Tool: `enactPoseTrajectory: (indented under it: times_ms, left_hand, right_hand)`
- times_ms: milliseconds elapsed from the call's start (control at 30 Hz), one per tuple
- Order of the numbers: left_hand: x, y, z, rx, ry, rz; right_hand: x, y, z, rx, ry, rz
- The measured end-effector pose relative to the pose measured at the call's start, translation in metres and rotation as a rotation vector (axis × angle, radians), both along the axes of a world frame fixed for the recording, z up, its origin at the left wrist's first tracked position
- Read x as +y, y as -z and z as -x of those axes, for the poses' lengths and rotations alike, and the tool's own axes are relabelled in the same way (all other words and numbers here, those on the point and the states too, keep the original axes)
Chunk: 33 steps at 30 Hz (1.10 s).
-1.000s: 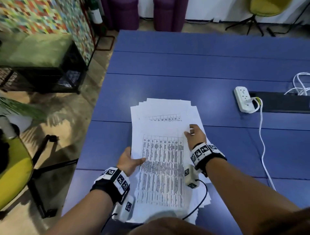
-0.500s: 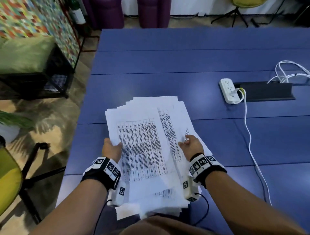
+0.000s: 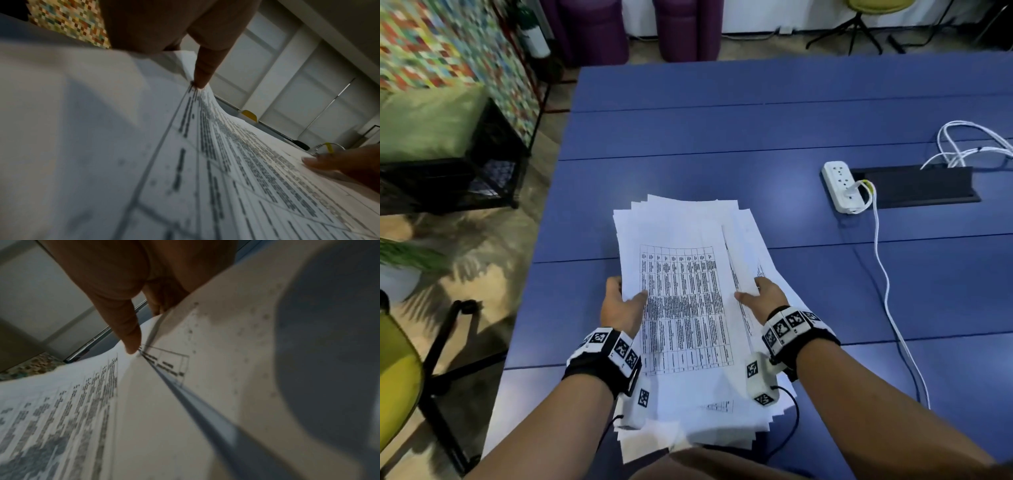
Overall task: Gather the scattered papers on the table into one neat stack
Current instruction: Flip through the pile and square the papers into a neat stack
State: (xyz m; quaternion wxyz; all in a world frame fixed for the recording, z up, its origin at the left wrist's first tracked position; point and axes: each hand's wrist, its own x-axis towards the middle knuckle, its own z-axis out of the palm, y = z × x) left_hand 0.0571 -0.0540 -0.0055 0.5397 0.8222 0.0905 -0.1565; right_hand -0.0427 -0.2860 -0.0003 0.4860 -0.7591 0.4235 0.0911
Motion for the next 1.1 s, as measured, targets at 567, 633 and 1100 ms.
enactPoseTrajectory:
  times_ms: [567, 633, 1100]
  left_hand:
    - [0.022, 0.019, 0.012, 0.160, -0.099, 0.214]
    - [0.027, 0.022, 0.013, 0.196, -0.119, 0.240]
    - [0.010, 0.027, 0.022, -0.043, 0.028, -0.089]
  right_hand:
    - [0.013, -0.019, 0.033, -0.146, 0.023, -0.177]
    - [0.002, -0.023, 0.039, -0.185, 0.086, -0.145]
    - [-0.013, -0.008, 0.063, -0.082, 0.254, -0.087]
